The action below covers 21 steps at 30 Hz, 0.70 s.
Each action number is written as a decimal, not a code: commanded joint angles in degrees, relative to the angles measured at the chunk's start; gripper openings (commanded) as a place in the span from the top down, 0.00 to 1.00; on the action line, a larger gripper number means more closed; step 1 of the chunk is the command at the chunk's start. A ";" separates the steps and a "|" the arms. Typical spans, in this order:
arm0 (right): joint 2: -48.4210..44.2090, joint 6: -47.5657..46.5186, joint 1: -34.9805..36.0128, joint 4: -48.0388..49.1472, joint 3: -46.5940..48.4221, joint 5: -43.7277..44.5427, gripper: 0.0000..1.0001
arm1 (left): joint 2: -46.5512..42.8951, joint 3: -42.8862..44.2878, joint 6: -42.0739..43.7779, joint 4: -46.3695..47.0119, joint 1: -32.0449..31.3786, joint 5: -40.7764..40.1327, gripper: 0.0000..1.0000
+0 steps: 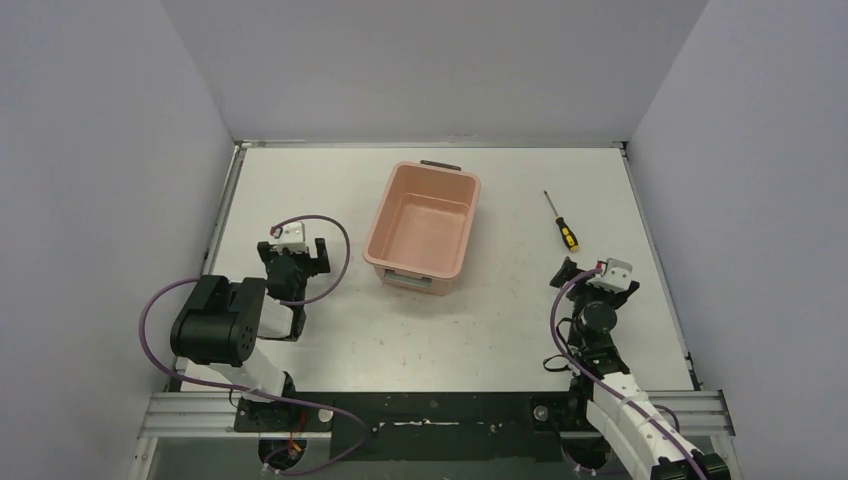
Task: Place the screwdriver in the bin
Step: Pick up the screwdriver from the center of the board.
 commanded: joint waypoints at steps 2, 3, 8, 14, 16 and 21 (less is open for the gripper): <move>0.49 0.87 -0.34 2.05 -1.82 0.58 0.00 | -0.88 0.14 -0.09 1.95 0.07 0.10 0.03; 0.36 0.89 -0.28 2.04 -1.88 0.56 0.00 | -0.88 0.13 -0.10 1.88 0.07 0.10 0.03; 0.74 0.82 -0.34 2.12 -1.75 0.70 0.00 | -0.90 0.13 -0.10 1.90 0.08 0.10 0.03; 1.75 0.77 -0.28 2.30 -1.25 0.39 0.00 | -0.84 0.13 -0.13 1.94 0.07 0.10 0.03; 1.92 0.81 -0.30 2.24 -1.05 -0.18 0.00 | -0.88 0.13 -0.14 1.92 0.07 0.15 0.03; 1.68 1.46 -0.33 -0.67 1.81 0.20 0.00 | -0.90 0.13 -0.14 1.96 0.07 0.11 0.03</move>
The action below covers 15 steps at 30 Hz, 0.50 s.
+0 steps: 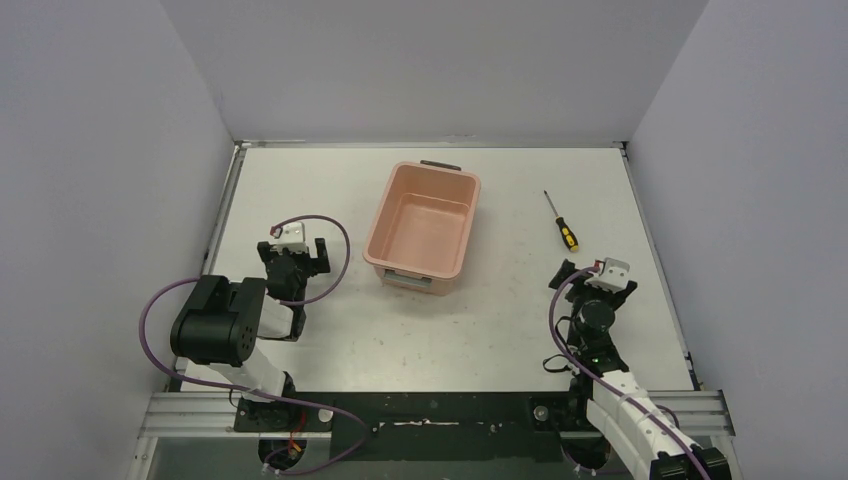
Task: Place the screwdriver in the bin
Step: Pick up the screwdriver from the center of the board.
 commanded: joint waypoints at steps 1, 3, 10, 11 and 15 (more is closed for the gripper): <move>0.43 1.15 -0.32 -1.39 3.00 0.60 0.00 | -0.88 0.13 -0.09 1.89 0.07 0.10 0.03; 0.91 0.94 -0.27 -3.67 6.34 -0.05 0.00 | -0.86 0.13 -0.15 1.93 0.07 0.10 0.03; 6.61 1.35 -0.34 -20.90 23.39 -1.77 0.00 | -0.90 0.13 -0.09 1.92 0.08 0.13 0.03; 8.03 1.12 -0.28 -23.68 26.26 -1.95 0.00 | -0.90 0.13 -0.13 1.97 0.07 0.15 0.03; 16.60 0.25 -0.28 -39.34 39.56 -2.85 0.00 | -0.90 0.13 -0.13 1.94 0.08 0.15 0.03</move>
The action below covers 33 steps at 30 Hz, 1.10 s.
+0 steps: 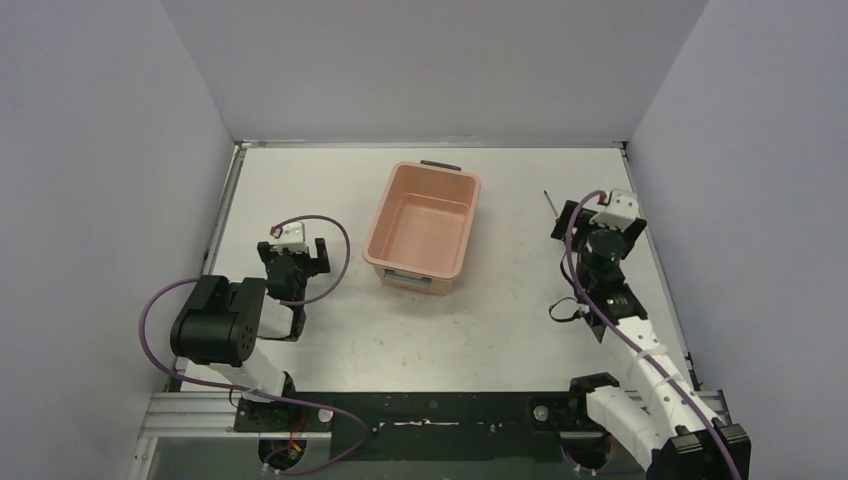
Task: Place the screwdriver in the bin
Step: Pick up the screwdriver from the center of the board.
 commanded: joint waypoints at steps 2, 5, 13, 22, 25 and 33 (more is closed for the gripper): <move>10.92 -0.82 -0.29 -26.09 18.48 -2.56 0.00 | -0.86 0.13 -0.12 1.96 0.08 0.15 0.03; 17.20 -0.28 -0.48 -36.51 28.04 -3.21 0.00 | -0.90 0.13 -0.15 1.92 0.08 0.18 0.03; 26.19 -3.27 -2.21 -46.57 41.61 -10.54 0.00 | -0.85 0.13 -0.16 1.93 0.07 0.13 0.03; 36.23 -9.58 -9.33 -45.94 45.79 -21.29 0.00 | -0.89 0.13 -0.17 1.95 0.07 0.10 0.03; 40.21 -12.84 -10.35 -44.94 47.43 -25.98 0.00 | -0.90 0.13 -0.12 1.96 0.07 0.13 0.03; 50.82 -14.40 -12.88 -45.25 51.35 -28.57 0.00 | -0.87 0.13 -0.18 1.94 0.07 0.14 0.03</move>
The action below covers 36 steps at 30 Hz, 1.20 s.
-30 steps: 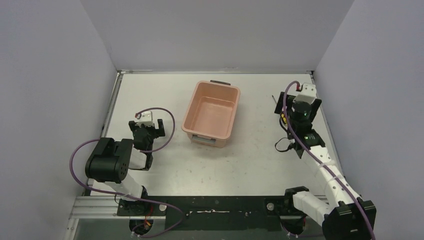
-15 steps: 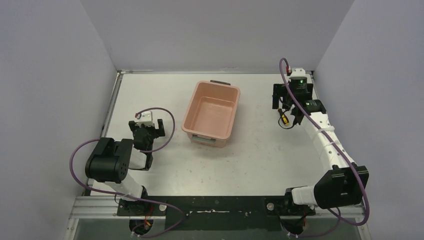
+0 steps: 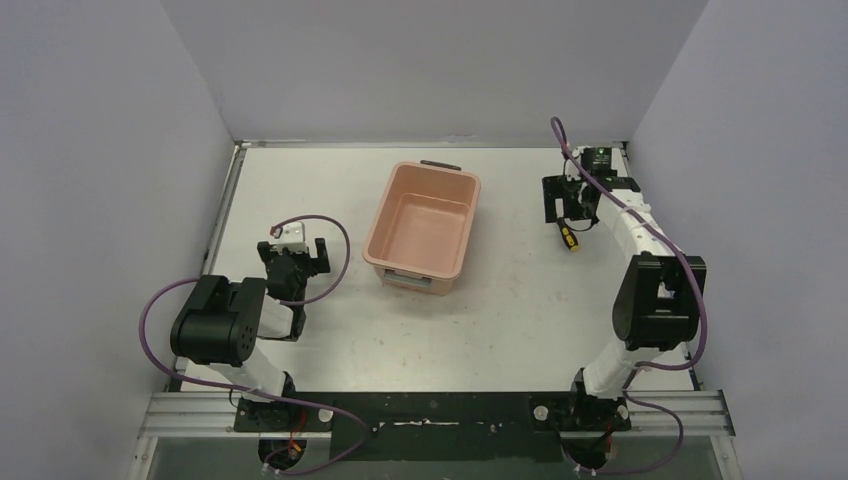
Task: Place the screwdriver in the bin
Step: Pick up the screwdriver from the center of the board.
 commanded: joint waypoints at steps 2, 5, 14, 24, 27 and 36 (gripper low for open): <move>5.32 -2.57 -2.04 1.03 4.07 -3.57 0.00 | -0.87 0.13 -0.10 1.91 0.07 0.13 0.03; 8.61 -3.20 -2.50 0.81 5.82 -3.68 0.00 | -0.90 0.13 -0.10 1.93 0.11 0.11 0.03; 16.48 -4.41 -4.14 1.00 8.30 -4.58 0.00 | -0.90 0.13 -0.14 1.95 0.12 0.10 0.03; 21.36 -4.93 -5.20 1.51 7.50 -5.10 0.07 | -0.89 0.13 -0.08 1.95 0.07 0.10 0.03; 23.07 -4.78 -5.67 0.64 8.27 -5.81 0.19 | -0.90 0.13 -0.08 1.99 0.07 0.14 0.03; 22.86 -5.11 -6.23 1.74 6.63 -8.00 0.89 | -0.86 0.13 -0.09 1.95 0.07 0.16 0.03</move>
